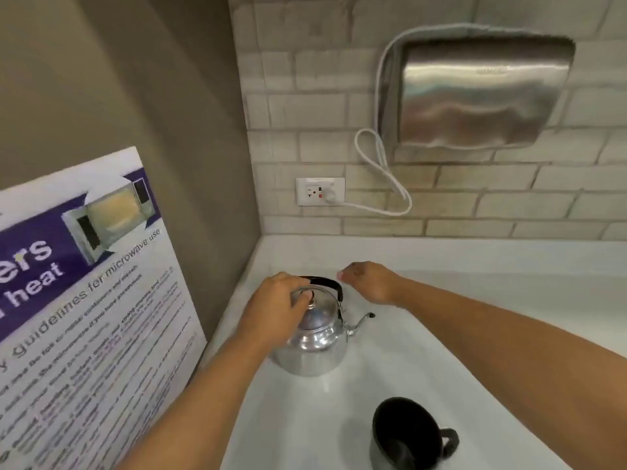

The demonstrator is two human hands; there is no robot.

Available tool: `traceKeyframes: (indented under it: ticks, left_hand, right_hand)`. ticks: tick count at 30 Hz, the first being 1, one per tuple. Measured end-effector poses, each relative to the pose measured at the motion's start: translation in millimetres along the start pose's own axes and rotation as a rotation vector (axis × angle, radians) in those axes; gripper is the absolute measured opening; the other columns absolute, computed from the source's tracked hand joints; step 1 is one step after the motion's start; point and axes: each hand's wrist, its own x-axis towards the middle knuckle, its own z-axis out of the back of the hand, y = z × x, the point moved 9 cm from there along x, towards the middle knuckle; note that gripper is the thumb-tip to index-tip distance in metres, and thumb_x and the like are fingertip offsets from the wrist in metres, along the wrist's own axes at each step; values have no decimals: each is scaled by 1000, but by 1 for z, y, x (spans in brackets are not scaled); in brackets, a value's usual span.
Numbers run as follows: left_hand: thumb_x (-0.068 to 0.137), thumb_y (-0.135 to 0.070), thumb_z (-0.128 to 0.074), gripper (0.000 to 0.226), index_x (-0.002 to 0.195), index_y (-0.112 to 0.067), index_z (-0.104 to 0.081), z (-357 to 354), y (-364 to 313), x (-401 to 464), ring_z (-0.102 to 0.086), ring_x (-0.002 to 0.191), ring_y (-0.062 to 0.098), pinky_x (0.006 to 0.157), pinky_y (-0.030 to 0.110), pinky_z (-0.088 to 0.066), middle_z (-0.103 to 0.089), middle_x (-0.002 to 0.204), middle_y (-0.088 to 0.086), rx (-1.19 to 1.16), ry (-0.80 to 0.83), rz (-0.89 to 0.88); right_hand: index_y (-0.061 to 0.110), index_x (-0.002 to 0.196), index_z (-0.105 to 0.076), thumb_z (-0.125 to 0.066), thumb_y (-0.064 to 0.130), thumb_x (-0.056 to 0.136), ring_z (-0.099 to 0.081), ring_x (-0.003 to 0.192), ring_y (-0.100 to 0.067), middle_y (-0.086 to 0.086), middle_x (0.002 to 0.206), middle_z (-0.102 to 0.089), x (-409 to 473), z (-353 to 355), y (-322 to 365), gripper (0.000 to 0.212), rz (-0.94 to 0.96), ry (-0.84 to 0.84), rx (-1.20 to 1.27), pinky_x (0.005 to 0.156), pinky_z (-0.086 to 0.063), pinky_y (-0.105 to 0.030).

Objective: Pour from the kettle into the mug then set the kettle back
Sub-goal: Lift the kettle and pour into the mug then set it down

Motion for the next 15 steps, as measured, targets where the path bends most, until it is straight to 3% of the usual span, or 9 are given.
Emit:
traceKeyframes:
  ticks: [2, 4, 7, 9, 11, 15]
  left_hand:
    - [93, -20, -60, 22, 112, -18, -71, -9, 11, 10, -58, 99, 22, 86, 33, -46, -67, 104, 2, 18, 0, -10]
    - [92, -20, -61, 19, 107, -18, -73, -18, 18, 15, -58, 95, 21, 83, 32, -46, -66, 98, 1, 36, 7, -11]
    - [88, -18, -66, 13, 97, -19, -75, -22, 27, 19, -57, 89, 18, 78, 29, -45, -62, 90, -5, 8, -38, -23]
    - [86, -17, -69, 10, 94, -20, -75, -20, 28, 20, -58, 87, 16, 77, 29, -47, -62, 88, -8, -13, -56, -14]
    - [84, -16, -71, 9, 91, -19, -76, -21, 30, 22, -60, 85, 16, 78, 30, -50, -65, 89, -6, -54, -50, -2]
    - [83, -17, -72, 5, 86, -19, -75, -22, 29, 24, -60, 82, 16, 71, 29, -49, -64, 85, -6, -9, -43, -8]
  right_hand:
    - [5, 129, -54, -33, 37, 100, -48, 125, -33, -17, 136, -54, 24, -15, 2, 48, -46, 29, -24, 103, -35, -37]
    - [2, 124, -54, -26, 41, 100, -53, 116, -35, -21, 124, -58, 40, -28, 5, 53, -83, 70, -49, 98, -39, -39]
    - [5, 81, -59, -27, 51, 98, -55, 86, -29, -20, 90, -58, 59, -37, 1, 58, -132, 45, 29, 80, -38, -36]
    - [0, 82, -63, -32, 52, 96, -53, 75, -26, -19, 86, -60, 66, -36, 0, 63, -154, -15, 119, 74, -39, -34]
    - [-1, 94, -67, -35, 47, 96, -53, 70, -22, -12, 85, -62, 69, -32, 6, 58, -161, -69, 206, 69, -40, -32]
    - [8, 63, -53, -39, 37, 95, -41, 52, -16, 2, 56, -48, 67, -24, 20, 46, -121, -129, 300, 52, -31, -29]
